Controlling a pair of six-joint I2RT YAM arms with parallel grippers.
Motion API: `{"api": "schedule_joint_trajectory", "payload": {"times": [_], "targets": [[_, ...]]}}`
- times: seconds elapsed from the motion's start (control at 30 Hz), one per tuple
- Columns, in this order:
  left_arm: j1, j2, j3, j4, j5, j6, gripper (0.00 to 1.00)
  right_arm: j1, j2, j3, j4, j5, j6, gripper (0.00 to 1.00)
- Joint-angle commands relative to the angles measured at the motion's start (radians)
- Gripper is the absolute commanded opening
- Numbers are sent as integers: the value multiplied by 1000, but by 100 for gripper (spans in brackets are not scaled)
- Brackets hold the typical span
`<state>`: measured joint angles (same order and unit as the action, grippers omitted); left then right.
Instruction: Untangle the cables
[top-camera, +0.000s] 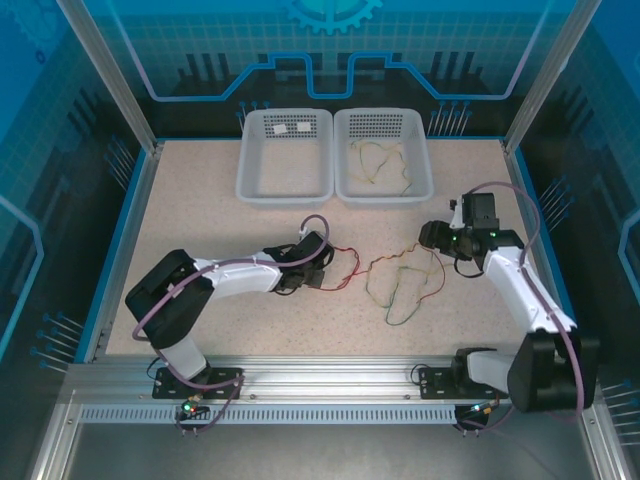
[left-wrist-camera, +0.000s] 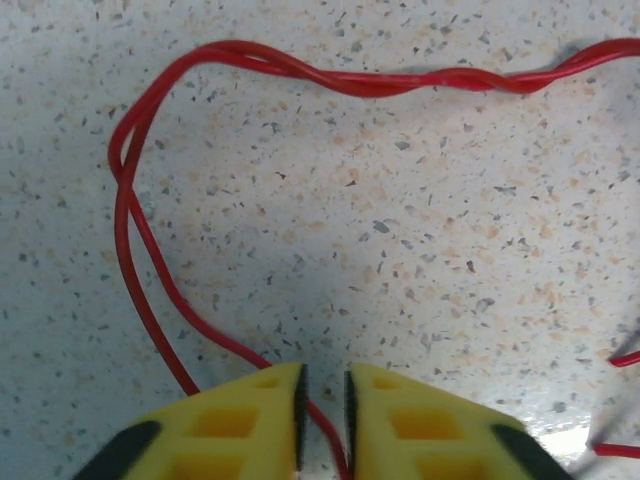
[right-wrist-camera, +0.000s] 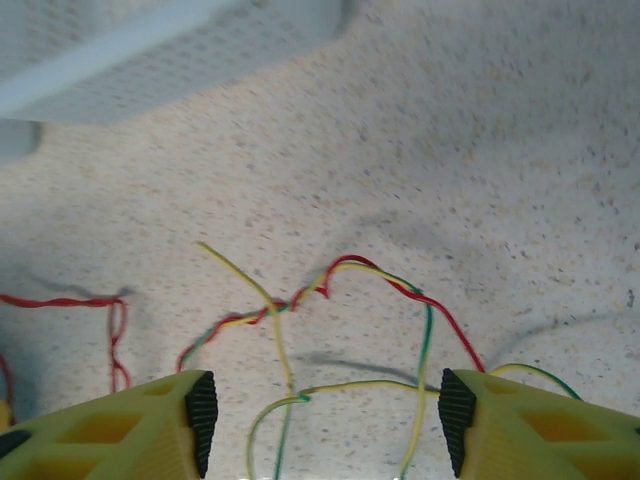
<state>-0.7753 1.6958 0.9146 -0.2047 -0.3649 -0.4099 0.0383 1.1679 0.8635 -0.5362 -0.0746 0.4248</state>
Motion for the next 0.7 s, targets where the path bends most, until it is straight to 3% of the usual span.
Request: {"api": "schedule_joint_trajectory", "payload": {"times": [0.0, 0.23, 0.37, 0.47, 0.67], "targets": [[4, 11, 12, 7, -46, 10, 1, 63, -105, 2, 23, 92, -19, 66], [8, -104, 3, -5, -85, 10, 0, 209, -222, -69, 188, 74, -58, 86], [10, -239, -21, 38, -103, 19, 0, 237, -96, -66, 242, -65, -24, 83], [11, -355, -71, 143, -77, 45, 0, 292, -42, -73, 293, -62, -18, 77], [17, -478, -95, 225, 7, 75, 0, 340, 9, -80, 415, -183, -30, 77]]}}
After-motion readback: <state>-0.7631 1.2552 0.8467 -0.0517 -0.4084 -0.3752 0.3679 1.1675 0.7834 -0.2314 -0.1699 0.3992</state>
